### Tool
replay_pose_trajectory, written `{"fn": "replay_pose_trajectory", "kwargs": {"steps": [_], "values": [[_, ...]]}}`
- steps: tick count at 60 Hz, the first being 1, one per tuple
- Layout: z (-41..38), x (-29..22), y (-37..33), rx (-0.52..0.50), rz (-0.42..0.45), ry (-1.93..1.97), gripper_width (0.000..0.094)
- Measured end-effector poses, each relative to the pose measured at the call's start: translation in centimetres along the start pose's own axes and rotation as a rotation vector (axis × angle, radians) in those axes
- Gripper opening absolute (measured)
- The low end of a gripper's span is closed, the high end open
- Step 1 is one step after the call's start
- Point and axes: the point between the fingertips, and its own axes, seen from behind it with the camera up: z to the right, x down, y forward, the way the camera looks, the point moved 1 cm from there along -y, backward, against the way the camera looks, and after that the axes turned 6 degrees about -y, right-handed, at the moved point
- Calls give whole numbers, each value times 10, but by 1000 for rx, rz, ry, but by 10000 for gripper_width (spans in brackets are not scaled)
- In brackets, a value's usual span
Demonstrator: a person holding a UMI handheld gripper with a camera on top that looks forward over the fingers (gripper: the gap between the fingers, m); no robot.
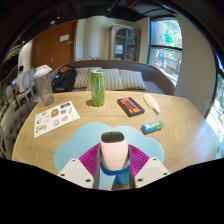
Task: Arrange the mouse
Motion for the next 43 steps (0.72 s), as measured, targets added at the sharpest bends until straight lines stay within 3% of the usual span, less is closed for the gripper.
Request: {"fn": "replay_pose_trajectory", "kwargs": {"steps": [6, 11, 12, 19, 24, 28, 43], "values": [[3, 27, 8, -4, -46, -2, 402], [2, 27, 10, -9, -23, 22, 424], [2, 28, 11, -10, -27, 24, 473], [4, 31, 6, 11, -93, 16, 574], [1, 28, -10, 30, -120, 20, 771], [-4, 25, -36, 52, -136, 18, 858], [-56, 10, -145, 162, -138, 118, 851]]}}
